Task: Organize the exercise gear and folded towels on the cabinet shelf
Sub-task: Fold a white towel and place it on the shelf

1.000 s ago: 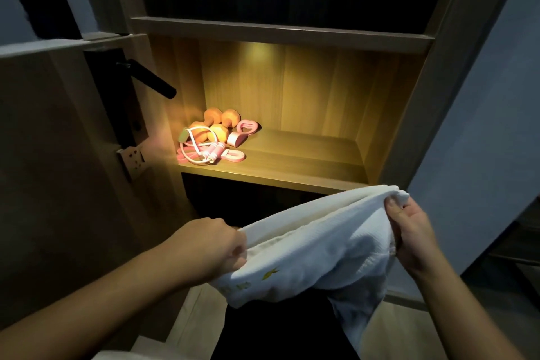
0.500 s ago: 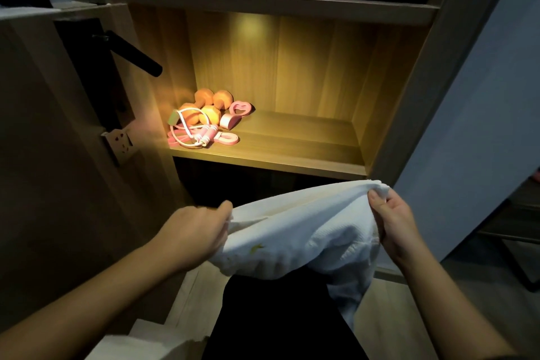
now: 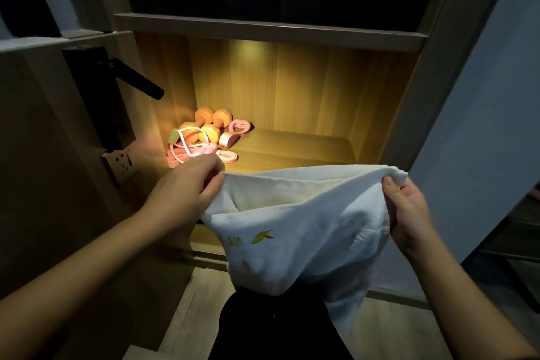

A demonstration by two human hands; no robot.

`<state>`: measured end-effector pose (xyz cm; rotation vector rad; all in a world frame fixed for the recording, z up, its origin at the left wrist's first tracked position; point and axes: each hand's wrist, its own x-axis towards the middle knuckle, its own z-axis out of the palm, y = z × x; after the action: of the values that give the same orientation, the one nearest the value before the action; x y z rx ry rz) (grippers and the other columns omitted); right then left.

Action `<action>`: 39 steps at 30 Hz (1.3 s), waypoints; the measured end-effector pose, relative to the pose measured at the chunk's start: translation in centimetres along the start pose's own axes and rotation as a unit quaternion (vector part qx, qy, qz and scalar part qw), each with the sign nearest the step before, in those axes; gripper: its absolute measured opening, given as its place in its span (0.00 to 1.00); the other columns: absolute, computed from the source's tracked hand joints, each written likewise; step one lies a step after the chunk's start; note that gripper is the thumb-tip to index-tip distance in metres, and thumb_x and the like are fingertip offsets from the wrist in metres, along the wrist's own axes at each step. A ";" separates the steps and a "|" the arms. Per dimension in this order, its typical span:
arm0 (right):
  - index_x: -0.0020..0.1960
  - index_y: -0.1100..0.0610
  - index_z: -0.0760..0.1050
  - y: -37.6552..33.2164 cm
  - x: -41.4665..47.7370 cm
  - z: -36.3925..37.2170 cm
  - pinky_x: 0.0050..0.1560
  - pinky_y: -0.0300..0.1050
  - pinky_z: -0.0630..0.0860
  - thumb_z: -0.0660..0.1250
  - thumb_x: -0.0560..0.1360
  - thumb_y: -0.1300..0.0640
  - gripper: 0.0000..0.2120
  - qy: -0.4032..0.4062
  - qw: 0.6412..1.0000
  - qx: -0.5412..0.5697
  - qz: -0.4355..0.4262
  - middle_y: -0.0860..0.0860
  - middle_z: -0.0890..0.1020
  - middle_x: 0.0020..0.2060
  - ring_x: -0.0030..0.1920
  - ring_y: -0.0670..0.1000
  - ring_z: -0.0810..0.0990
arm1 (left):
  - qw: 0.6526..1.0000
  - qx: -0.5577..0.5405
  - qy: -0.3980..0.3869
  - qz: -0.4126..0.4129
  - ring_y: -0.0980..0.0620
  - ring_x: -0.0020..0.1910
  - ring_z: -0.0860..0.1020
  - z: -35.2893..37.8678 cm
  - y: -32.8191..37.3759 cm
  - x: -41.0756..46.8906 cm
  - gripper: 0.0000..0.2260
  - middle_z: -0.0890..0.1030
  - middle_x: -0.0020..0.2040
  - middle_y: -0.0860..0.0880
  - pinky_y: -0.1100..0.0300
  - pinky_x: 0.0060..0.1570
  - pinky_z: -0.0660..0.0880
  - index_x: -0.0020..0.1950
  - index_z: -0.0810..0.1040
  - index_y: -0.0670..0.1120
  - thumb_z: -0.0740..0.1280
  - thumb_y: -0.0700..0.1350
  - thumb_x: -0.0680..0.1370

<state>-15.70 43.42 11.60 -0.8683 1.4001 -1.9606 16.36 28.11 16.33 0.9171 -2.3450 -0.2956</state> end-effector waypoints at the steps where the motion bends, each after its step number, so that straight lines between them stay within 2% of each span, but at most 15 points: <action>1: 0.52 0.53 0.78 -0.2 0.1 0.2 0.43 0.41 0.82 0.62 0.80 0.57 0.06 0.003 1.000 0.004 -0.004 0.49 0.86 0.42 0.43 0.47 0.84 | 0.999 0.032 -0.012 0.012 0.57 0.41 0.74 -0.2 -0.3 0.0 0.01 0.75 0.44 0.55 0.63 0.36 0.71 0.49 0.72 0.52 0.63 0.48 0.80; 5: 0.52 0.54 0.78 -0.8 0.3 1.0 0.42 0.41 0.82 0.62 0.80 0.57 0.06 0.010 0.999 0.049 -0.009 0.49 0.86 0.42 0.43 0.47 0.84 | 0.997 0.051 -0.047 0.018 0.59 0.39 0.74 -0.1 -1.1 -1.0 0.02 0.76 0.42 0.57 0.65 0.35 0.70 0.49 0.72 0.55 0.65 0.49 0.79; 9: 0.52 0.55 0.78 -1.3 0.5 1.5 0.41 0.42 0.81 0.63 0.79 0.56 0.06 0.000 0.998 0.062 -0.014 0.51 0.86 0.43 0.44 0.48 0.85 | 0.998 0.023 -0.027 0.054 0.60 0.39 0.75 0.7 -1.5 -2.4 0.09 0.76 0.44 0.57 0.66 0.34 0.73 0.49 0.73 0.54 0.71 0.45 0.76; 11: 0.52 0.56 0.78 -1.4 0.5 1.7 0.41 0.42 0.81 0.64 0.78 0.55 0.07 -0.012 0.998 0.061 -0.012 0.51 0.86 0.43 0.44 0.49 0.85 | 0.994 0.030 -0.022 0.101 0.59 0.37 0.74 1.2 -1.6 -3.0 0.10 0.74 0.45 0.57 0.69 0.32 0.71 0.48 0.74 0.52 0.73 0.42 0.74; 14: 0.53 0.56 0.78 -1.4 0.6 1.9 0.42 0.43 0.81 0.65 0.75 0.53 0.10 -0.019 0.998 0.060 -0.010 0.52 0.85 0.45 0.45 0.49 0.84 | 0.969 0.097 -0.034 0.226 0.54 0.39 0.77 1.7 -1.5 -3.5 0.06 0.76 0.49 0.51 0.70 0.29 0.70 0.46 0.79 0.48 0.74 0.42 0.73; 17: 0.53 0.56 0.79 -1.3 0.7 2.0 0.43 0.43 0.81 0.66 0.74 0.52 0.11 -0.019 0.998 0.064 -0.007 0.52 0.85 0.45 0.45 0.49 0.84 | 0.944 0.133 -0.047 0.298 0.53 0.38 0.80 1.9 -1.7 -3.6 0.11 0.80 0.47 0.49 0.72 0.30 0.65 0.49 0.83 0.47 0.78 0.45 0.68; 19: 0.53 0.56 0.79 -1.3 0.8 2.0 0.42 0.43 0.81 0.67 0.73 0.51 0.11 -0.021 0.998 0.064 -0.004 0.52 0.86 0.45 0.45 0.49 0.84 | 0.936 0.125 -0.070 0.321 0.54 0.39 0.82 1.8 -1.9 -3.7 0.07 0.83 0.48 0.51 0.71 0.30 0.69 0.51 0.84 0.49 0.73 0.47 0.74; 22: 0.52 0.55 0.79 -1.4 1.0 1.7 0.42 0.43 0.82 0.67 0.74 0.51 0.10 -0.011 0.999 0.045 -0.003 0.52 0.86 0.46 0.46 0.50 0.85 | 0.932 0.087 -0.123 0.328 0.59 0.40 0.82 1.3 -2.3 -3.8 0.16 0.84 0.48 0.56 0.70 0.33 0.73 0.53 0.84 0.53 0.56 0.53 0.83; 25: 0.53 0.55 0.79 -1.3 1.3 1.3 0.42 0.43 0.81 0.65 0.78 0.53 0.08 0.001 1.000 0.031 0.004 0.52 0.86 0.46 0.47 0.50 0.85 | 0.929 0.080 -0.170 0.319 0.62 0.38 0.80 1.3 -2.6 -4.1 0.14 0.83 0.46 0.58 0.69 0.32 0.75 0.54 0.83 0.54 0.58 0.54 0.81; 28: 0.51 0.53 0.81 -1.1 1.5 1.2 0.41 0.43 0.81 0.69 0.74 0.49 0.10 -0.003 1.000 0.011 0.005 0.53 0.86 0.47 0.47 0.50 0.85 | 0.935 0.085 -0.187 0.290 0.67 0.35 0.69 1.5 -3.0 -4.2 0.15 0.77 0.43 0.61 0.77 0.33 0.63 0.52 0.78 0.56 0.55 0.61 0.81; 30: 0.50 0.52 0.81 -0.8 1.5 0.7 0.41 0.43 0.81 0.69 0.74 0.49 0.08 -0.004 1.000 -0.012 0.003 0.52 0.86 0.46 0.46 0.50 0.85 | 0.935 0.100 -0.191 0.282 0.68 0.37 0.67 1.4 -3.6 -4.1 0.11 0.75 0.46 0.61 0.77 0.34 0.61 0.53 0.77 0.56 0.60 0.60 0.79; 32: 0.49 0.51 0.82 -0.5 1.7 0.1 0.41 0.43 0.81 0.67 0.78 0.52 0.05 0.002 0.999 -0.041 0.002 0.51 0.86 0.45 0.46 0.50 0.85 | 0.938 0.113 -0.183 0.271 0.65 0.42 0.74 0.9 -3.9 -3.7 0.11 0.77 0.51 0.59 0.73 0.37 0.70 0.54 0.79 0.55 0.62 0.57 0.77; 33: 0.49 0.50 0.82 -0.4 1.8 -0.1 0.41 0.43 0.81 0.67 0.78 0.53 0.06 0.005 0.998 -0.055 0.003 0.51 0.86 0.45 0.46 0.49 0.84 | 0.942 0.110 -0.173 0.265 0.63 0.43 0.77 0.4 -4.0 -3.4 0.10 0.78 0.52 0.58 0.68 0.37 0.76 0.53 0.80 0.54 0.63 0.56 0.77; 35: 0.49 0.47 0.82 -0.5 2.0 -0.5 0.41 0.42 0.81 0.68 0.76 0.49 0.06 -0.001 0.997 -0.079 0.003 0.50 0.85 0.46 0.46 0.49 0.84 | 0.950 0.104 -0.127 0.267 0.57 0.43 0.80 -0.6 -4.1 -2.8 0.08 0.80 0.49 0.55 0.60 0.35 0.80 0.49 0.82 0.52 0.66 0.52 0.74; 39: 0.49 0.44 0.82 -1.7 3.1 -0.5 0.41 0.40 0.80 0.69 0.69 0.44 0.10 -0.006 0.994 -0.103 -0.022 0.49 0.85 0.47 0.47 0.49 0.84 | 0.953 0.146 -0.047 0.263 0.49 0.46 0.80 -1.8 -3.9 -0.4 0.08 0.81 0.49 0.48 0.56 0.39 0.80 0.45 0.83 0.47 0.76 0.45 0.68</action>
<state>-18.13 41.82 13.67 -1.0093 1.6088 -1.8635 19.80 25.54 16.00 0.3739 -2.6581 0.2358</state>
